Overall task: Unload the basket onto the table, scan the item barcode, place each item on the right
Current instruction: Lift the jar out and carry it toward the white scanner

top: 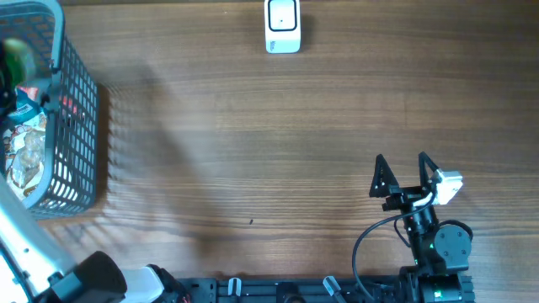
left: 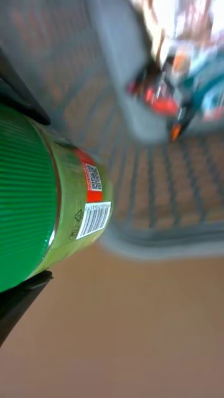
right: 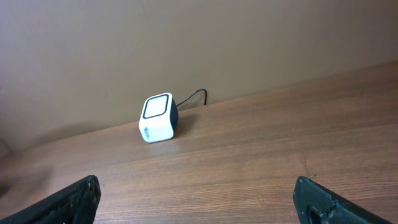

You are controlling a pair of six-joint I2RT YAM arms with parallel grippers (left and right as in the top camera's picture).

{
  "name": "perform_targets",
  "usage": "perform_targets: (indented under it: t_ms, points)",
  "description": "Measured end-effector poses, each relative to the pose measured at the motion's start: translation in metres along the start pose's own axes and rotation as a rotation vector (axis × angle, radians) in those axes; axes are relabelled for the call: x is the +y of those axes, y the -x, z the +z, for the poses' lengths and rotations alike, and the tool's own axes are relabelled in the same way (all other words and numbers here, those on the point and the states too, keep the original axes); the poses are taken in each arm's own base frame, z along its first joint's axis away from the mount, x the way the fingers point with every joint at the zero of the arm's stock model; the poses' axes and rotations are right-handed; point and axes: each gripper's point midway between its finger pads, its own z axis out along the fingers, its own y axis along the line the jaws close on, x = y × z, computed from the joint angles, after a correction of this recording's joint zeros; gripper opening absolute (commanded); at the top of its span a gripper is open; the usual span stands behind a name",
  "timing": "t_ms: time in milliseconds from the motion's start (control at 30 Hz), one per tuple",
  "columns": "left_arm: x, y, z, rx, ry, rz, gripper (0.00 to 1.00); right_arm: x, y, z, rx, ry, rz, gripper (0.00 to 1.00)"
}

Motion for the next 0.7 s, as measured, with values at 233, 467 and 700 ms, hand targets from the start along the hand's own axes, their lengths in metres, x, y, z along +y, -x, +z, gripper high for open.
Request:
perform_targets:
  t_ms: [233, 467, 700]
  points:
    - [-0.059, -0.068, -0.009, 0.239, -0.231, 0.111, 0.69, 0.000, 0.000, 0.000, 0.000, 0.000, 0.000, 1.00]
    - [-0.086, -0.173, -0.014, 0.429, -0.277, 0.277, 0.70, 0.000, 0.000, 0.000, 0.000, 0.000, 0.000, 1.00]
    - [-0.061, -0.241, -0.017, 0.447, -0.130, 0.426, 0.69, 0.000, 0.000, 0.000, 0.000, 0.000, 0.000, 1.00]
